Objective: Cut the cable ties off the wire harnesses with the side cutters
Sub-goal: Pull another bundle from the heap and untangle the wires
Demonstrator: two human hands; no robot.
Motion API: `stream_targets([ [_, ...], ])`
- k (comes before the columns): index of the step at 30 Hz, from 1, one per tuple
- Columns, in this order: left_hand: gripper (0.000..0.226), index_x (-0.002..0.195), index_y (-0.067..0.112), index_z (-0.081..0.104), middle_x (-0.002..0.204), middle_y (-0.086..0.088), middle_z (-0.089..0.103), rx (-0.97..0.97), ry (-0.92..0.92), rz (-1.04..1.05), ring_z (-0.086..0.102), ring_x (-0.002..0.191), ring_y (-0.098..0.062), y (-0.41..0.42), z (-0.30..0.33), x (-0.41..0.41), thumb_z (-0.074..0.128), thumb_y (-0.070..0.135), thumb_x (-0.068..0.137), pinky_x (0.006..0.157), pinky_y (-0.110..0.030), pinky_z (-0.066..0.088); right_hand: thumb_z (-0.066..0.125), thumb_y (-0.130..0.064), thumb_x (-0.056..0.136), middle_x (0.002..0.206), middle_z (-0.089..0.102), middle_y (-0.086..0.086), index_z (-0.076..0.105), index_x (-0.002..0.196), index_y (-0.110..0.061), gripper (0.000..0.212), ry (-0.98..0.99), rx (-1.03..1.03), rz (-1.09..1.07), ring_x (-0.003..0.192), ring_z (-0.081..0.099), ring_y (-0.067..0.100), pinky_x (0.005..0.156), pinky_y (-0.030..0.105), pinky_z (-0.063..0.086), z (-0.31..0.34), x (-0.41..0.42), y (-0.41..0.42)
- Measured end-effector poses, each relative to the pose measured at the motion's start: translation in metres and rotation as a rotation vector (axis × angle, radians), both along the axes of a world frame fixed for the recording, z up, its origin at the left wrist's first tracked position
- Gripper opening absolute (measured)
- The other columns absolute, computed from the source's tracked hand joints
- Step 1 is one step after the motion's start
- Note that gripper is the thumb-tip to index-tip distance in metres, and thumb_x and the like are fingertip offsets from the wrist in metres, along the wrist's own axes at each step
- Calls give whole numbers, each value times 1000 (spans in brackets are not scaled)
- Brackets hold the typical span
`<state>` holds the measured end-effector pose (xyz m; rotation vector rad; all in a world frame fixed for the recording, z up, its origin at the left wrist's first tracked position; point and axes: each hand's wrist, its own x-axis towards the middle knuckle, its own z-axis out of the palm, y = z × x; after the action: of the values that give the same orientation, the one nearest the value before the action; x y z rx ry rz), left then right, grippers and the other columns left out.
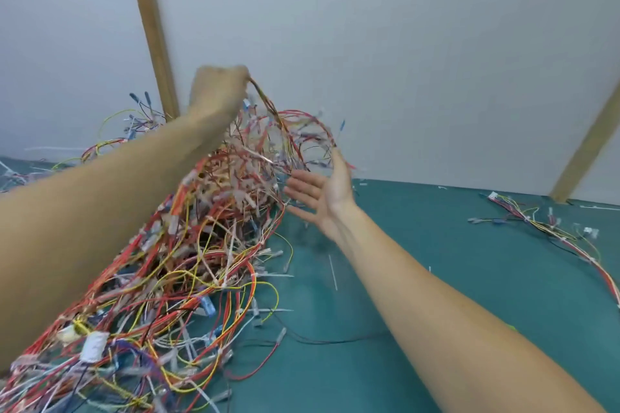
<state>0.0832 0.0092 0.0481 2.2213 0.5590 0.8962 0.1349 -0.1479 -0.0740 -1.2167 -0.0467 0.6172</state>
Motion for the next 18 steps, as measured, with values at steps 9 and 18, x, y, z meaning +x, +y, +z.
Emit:
stream_targets([
  [9, 24, 72, 14, 62, 68, -7, 58, -83, -52, -195, 53, 55, -21, 5, 27, -8, 58, 22, 94, 54, -27, 43, 44, -69, 98, 103, 80, -1, 76, 108, -17, 62, -248, -224, 270, 94, 76, 12, 90, 40, 53, -3, -24, -4],
  [18, 28, 68, 11, 72, 55, 1, 66, 158, 568, -693, 58, 43, -16, -73, 12, -34, 62, 18, 93, 42, -22, 45, 39, -82, 89, 72, 70, 13, 81, 74, -6, 87, 12, 297, 76, 61, 70, 27, 55, 32, 56, 37, -11, -27],
])
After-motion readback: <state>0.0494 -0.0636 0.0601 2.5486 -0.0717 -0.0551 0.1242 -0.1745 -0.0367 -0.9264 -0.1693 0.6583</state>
